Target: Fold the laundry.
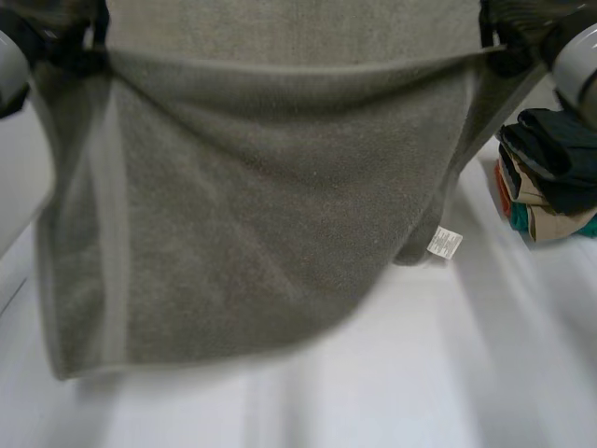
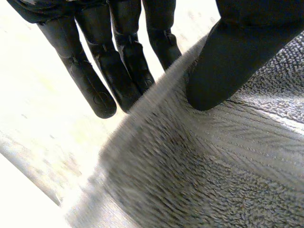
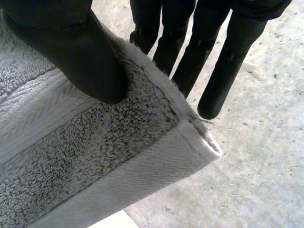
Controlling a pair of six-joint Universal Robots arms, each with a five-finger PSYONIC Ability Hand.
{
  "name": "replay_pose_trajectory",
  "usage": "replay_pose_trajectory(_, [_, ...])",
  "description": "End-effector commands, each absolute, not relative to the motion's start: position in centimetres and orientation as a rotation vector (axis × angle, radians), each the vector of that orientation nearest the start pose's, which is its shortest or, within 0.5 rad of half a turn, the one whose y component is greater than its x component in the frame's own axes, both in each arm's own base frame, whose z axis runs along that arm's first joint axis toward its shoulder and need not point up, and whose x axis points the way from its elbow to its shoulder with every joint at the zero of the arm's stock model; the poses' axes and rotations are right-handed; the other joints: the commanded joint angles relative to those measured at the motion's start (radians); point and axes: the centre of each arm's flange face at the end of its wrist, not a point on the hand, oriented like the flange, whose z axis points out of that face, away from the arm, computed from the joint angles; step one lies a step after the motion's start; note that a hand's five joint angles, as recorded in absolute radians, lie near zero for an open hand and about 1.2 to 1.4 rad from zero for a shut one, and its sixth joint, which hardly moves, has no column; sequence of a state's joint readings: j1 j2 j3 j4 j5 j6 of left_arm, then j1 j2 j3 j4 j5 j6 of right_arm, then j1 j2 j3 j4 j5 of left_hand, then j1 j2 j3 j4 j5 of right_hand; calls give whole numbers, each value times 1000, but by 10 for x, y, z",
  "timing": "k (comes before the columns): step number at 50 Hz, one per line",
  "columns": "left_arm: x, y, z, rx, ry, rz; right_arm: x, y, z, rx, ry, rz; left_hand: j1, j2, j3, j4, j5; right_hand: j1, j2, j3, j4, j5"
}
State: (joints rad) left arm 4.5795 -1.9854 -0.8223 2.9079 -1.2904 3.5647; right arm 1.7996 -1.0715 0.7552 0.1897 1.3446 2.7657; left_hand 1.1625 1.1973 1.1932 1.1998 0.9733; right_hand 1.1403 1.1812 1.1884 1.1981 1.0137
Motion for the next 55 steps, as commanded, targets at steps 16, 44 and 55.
replay_pose_trajectory(16, [-212, -362, 525, 357, 982, -3039, 269, -413, 451, -270, 824, -2972, 234, 199, 203, 196, 248, 256, 215, 208, 198, 208])
replay_pose_trajectory(44, [-200, -402, 201, 931, 2063, -2121, 249, -390, 182, -1078, 1960, -2189, 234, 199, 203, 196, 248, 256, 215, 208, 198, 208])
replay_pose_trajectory(55, [-180, -317, 214, 1207, 2316, -1630, 198, -328, 199, -1514, 2385, -1718, 234, 199, 203, 196, 248, 256, 215, 208, 198, 208])
